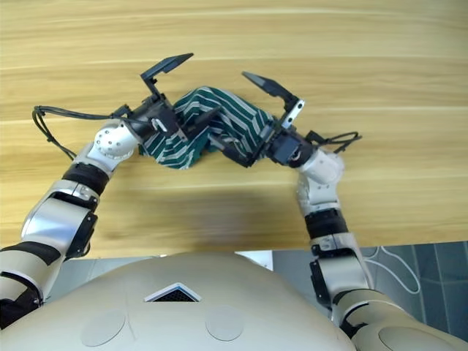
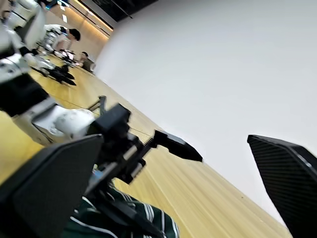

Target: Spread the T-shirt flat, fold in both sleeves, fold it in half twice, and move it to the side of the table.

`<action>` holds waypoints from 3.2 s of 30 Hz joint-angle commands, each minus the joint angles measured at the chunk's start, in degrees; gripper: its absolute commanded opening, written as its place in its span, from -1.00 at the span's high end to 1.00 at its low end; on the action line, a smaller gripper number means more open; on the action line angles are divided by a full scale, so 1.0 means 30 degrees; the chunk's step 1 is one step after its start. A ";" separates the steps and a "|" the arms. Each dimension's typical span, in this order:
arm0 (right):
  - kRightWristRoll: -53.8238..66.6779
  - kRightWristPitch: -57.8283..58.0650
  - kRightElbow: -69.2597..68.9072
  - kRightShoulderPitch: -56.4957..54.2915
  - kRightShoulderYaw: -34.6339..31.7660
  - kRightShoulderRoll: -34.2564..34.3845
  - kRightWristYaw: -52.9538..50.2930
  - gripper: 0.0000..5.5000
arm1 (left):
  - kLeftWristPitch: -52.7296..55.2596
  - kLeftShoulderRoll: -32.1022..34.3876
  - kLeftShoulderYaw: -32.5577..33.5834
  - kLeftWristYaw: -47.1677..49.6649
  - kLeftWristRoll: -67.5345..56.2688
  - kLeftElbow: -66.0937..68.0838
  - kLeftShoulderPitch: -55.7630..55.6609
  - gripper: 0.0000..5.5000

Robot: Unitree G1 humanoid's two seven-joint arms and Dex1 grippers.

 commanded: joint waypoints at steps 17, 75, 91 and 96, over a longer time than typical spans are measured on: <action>-1.5383 0.2242 0.1798 -0.0924 -0.2838 -0.5748 -0.8988 -0.96 | 0.2408 0.7694 0.1063 -0.8539 -0.6172 -0.5136 0.3563 -0.96; -2.1097 0.6505 0.3908 -0.2959 0.3533 -0.9103 -1.2410 -0.96 | 0.5325 0.9763 0.0340 -0.3618 0.4200 -0.4458 0.1809 -0.96; -1.8394 0.6788 0.0850 -0.1080 0.1857 -1.0836 -1.2338 -0.96 | 0.3927 0.9628 -0.0178 -0.2700 0.3007 -0.4915 0.2304 -0.96; -1.7222 0.6722 -0.0063 -0.0498 0.0457 -1.1563 -1.2198 -0.96 | 0.4428 1.1257 0.2335 -0.2525 0.1391 -0.4584 0.1127 -0.96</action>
